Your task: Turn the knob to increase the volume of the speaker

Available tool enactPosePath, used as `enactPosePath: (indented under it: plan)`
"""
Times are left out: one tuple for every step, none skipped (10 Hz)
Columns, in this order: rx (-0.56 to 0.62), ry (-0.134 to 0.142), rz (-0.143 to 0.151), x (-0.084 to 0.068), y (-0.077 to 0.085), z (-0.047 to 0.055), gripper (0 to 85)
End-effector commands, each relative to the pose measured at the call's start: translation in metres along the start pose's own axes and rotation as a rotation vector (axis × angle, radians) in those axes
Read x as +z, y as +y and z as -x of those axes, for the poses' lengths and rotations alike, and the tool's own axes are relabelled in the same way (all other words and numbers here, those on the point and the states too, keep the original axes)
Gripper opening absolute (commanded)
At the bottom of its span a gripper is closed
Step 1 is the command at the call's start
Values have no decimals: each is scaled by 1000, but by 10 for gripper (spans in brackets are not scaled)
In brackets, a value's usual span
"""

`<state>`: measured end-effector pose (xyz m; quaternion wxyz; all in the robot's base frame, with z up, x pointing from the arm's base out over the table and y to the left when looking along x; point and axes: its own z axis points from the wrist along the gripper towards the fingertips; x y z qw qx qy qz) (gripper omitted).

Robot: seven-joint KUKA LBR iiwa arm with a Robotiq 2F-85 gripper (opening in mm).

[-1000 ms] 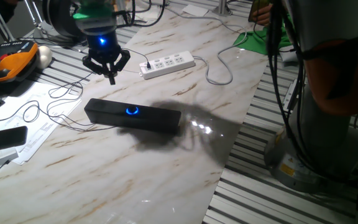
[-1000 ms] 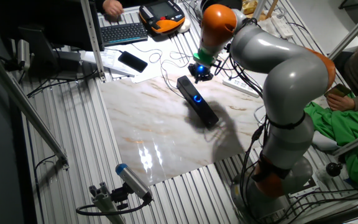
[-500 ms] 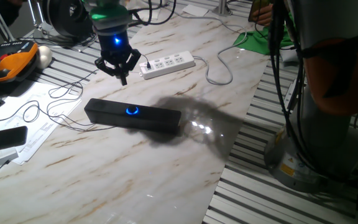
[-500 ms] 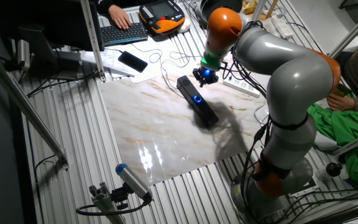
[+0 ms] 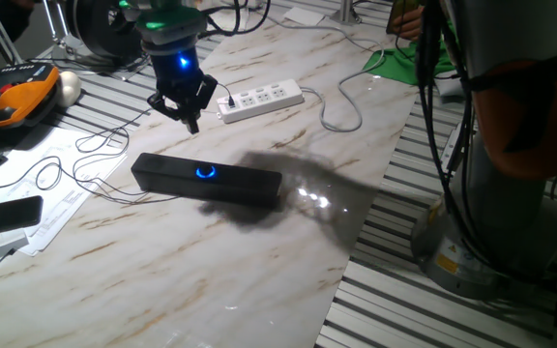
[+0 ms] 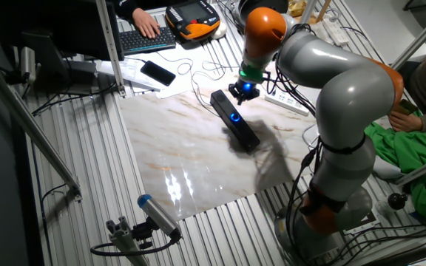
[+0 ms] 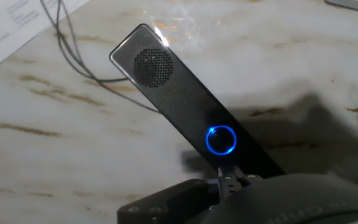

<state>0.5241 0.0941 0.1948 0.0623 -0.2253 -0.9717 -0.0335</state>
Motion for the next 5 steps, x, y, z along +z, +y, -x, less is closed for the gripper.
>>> enactPosePath:
  plan:
    - [-891, 38, -119, 0, 1, -1, 0]
    - [-891, 25, -121, 1, 4, -2, 0]
    - [-891, 5, -132, -1, 7, -2, 0]
    - [-890, 11, -133, -3, 7, -1, 0]
    - [-890, 30, -128, -3, 7, -2, 0]
